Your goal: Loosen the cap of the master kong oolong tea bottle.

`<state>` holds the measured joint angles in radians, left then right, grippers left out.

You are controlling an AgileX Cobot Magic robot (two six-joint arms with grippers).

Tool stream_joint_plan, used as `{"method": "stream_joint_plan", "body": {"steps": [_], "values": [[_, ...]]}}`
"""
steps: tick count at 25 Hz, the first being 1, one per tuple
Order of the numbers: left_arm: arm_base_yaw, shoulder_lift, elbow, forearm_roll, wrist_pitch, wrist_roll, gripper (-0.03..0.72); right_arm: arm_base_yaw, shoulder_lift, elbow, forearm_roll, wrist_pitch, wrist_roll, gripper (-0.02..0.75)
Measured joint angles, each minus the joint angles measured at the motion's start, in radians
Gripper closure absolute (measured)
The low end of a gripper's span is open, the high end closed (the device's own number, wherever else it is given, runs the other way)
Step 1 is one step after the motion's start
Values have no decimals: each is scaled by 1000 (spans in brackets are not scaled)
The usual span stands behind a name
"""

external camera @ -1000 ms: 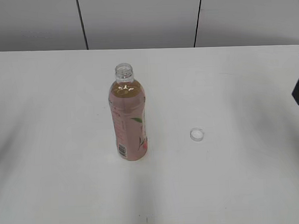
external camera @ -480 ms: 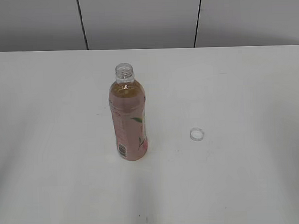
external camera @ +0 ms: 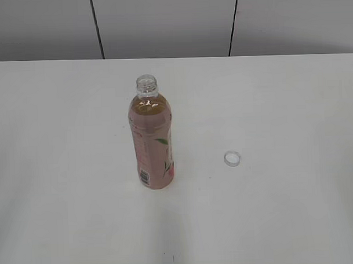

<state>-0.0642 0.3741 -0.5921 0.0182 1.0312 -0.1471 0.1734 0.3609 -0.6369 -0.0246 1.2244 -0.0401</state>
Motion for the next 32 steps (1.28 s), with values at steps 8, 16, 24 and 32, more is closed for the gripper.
{"method": "stream_joint_plan", "body": {"steps": [8,16,24,32], "values": [[0,-170,28,-1,4,64,345,0,-316,79,-55,3,0,267],[-2,-357,29,-37,-3,158,354,1,-367,88,-71,-13,-1,269],[-3,-381,29,-40,-1,163,357,1,-367,124,-68,-112,13,269],[-3,-381,29,-40,-1,164,357,1,-367,124,-67,-119,18,269]]}}
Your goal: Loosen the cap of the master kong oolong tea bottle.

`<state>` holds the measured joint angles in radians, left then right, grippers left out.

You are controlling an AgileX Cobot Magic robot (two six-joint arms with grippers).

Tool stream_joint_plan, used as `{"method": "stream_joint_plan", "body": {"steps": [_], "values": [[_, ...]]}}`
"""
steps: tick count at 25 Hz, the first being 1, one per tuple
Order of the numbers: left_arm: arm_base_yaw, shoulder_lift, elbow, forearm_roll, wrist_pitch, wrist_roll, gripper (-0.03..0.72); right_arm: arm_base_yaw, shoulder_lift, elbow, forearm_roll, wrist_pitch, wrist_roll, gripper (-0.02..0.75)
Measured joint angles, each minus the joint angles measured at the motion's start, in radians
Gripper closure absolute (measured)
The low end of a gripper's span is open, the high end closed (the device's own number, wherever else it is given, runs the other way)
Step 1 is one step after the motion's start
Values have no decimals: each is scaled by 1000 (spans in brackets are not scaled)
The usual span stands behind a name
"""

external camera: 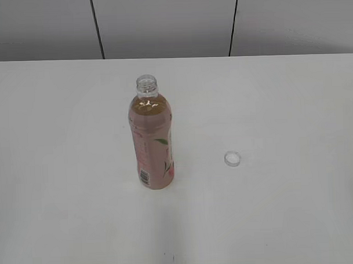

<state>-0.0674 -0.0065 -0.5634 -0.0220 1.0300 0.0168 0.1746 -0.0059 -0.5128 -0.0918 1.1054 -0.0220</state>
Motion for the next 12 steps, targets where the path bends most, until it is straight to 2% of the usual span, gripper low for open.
{"method": "stream_joint_plan", "body": {"steps": [12], "values": [[0,0,0,0,-2,0,393,0,0,0,4,0,2,269]]}}
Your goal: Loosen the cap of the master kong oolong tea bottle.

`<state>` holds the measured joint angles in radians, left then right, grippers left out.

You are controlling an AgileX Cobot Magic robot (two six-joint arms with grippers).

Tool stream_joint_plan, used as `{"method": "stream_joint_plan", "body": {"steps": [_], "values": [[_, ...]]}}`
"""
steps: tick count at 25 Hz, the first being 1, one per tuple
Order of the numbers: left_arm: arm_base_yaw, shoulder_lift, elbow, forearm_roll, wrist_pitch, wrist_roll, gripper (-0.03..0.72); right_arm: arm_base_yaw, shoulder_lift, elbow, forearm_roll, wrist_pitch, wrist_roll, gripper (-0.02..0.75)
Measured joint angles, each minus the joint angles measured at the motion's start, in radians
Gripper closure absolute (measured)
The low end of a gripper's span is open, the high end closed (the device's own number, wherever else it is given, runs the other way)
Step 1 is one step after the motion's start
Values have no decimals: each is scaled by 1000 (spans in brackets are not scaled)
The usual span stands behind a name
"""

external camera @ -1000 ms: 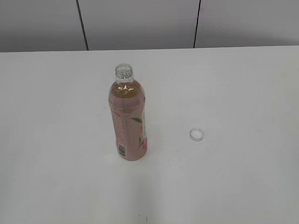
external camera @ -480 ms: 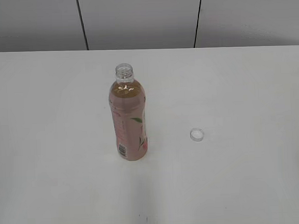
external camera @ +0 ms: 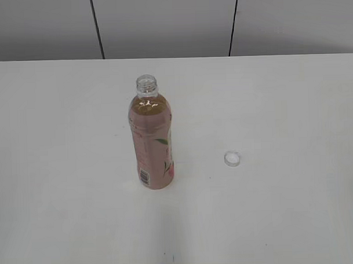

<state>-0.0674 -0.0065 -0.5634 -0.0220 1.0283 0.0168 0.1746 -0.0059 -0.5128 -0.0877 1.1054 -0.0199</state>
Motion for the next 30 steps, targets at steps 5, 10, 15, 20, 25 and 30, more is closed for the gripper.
{"method": "stream_joint_plan", "body": {"steps": [5,10,15,20,25,30], "values": [[0,0,0,0,-2,0,400,-1,0,0,1,0,0,269],[0,0,0,0,-2,0,400,-33,0,0,2,-1,0,269],[0,0,0,0,-2,0,402,-55,0,0,2,-1,0,269],[0,0,0,1,-2,0,423,-56,0,0,2,-1,0,269],[0,0,0,1,-2,0,438,-56,0,0,2,-1,0,269],[0,0,0,2,-2,0,440,-56,0,0,2,-1,0,269]]}}
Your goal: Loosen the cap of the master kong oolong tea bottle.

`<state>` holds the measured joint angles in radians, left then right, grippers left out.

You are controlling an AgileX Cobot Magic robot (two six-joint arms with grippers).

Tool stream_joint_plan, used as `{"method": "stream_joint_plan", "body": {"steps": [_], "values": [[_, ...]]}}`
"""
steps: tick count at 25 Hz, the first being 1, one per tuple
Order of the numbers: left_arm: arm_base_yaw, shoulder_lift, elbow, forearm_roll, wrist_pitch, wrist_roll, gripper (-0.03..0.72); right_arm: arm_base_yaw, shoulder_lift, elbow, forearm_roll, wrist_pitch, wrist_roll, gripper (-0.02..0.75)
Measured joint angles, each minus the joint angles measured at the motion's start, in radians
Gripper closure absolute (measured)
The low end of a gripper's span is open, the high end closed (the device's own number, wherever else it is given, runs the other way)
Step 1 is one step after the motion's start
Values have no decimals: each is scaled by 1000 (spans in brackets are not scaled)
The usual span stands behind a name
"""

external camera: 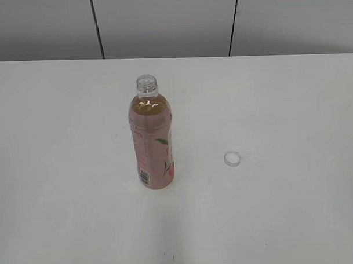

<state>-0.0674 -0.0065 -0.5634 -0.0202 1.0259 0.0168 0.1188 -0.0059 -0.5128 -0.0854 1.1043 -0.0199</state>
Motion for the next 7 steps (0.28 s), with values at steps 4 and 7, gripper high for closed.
{"method": "stream_joint_plan", "body": {"steps": [4,7], "values": [[0,0,0,0,0,0,445,0,0,0,0,0,0,269],[0,0,0,0,0,0,445,0,0,0,0,0,0,269]]}}
